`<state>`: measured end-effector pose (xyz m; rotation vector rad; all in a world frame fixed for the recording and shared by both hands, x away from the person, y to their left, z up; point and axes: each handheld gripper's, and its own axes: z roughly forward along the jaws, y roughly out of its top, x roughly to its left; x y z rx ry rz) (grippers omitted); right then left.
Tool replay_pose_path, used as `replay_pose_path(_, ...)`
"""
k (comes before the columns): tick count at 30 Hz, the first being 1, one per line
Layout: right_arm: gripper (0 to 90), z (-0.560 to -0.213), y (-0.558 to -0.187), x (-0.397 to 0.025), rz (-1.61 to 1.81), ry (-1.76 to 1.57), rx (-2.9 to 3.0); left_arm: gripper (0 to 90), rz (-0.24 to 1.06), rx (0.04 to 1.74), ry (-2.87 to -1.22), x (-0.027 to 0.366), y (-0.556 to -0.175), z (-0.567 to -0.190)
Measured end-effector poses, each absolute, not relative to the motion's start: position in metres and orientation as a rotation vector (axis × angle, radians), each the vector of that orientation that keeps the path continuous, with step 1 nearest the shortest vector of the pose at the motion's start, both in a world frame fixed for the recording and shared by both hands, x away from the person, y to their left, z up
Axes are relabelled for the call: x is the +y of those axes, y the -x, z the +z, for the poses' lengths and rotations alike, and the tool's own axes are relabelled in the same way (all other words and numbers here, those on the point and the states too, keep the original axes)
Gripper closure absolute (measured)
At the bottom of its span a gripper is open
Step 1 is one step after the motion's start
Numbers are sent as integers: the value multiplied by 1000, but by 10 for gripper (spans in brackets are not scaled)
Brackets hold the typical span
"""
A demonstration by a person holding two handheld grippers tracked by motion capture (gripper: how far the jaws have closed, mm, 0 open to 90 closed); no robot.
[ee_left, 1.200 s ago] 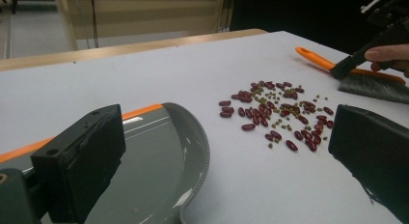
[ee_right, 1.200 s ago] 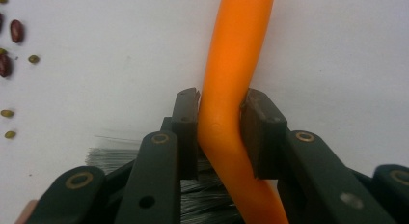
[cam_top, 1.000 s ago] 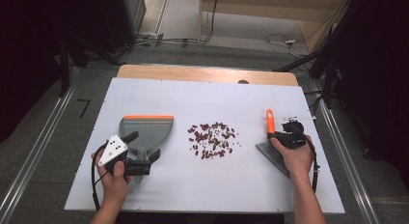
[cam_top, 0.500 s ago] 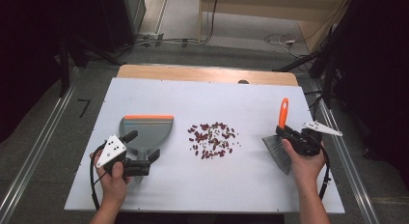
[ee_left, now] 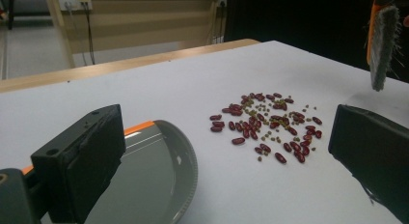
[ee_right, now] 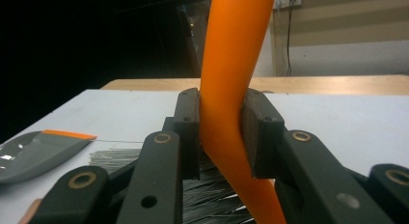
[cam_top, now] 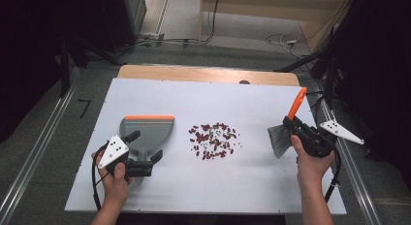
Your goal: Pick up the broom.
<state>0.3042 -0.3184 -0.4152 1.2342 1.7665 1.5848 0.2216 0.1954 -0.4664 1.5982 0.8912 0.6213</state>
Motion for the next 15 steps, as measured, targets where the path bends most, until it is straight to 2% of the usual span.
replay_pose_path(15, 693, -399, -295, -272, 1632, -1114, 1836, 0, 575, 836, -1596, 173, -220, -456)
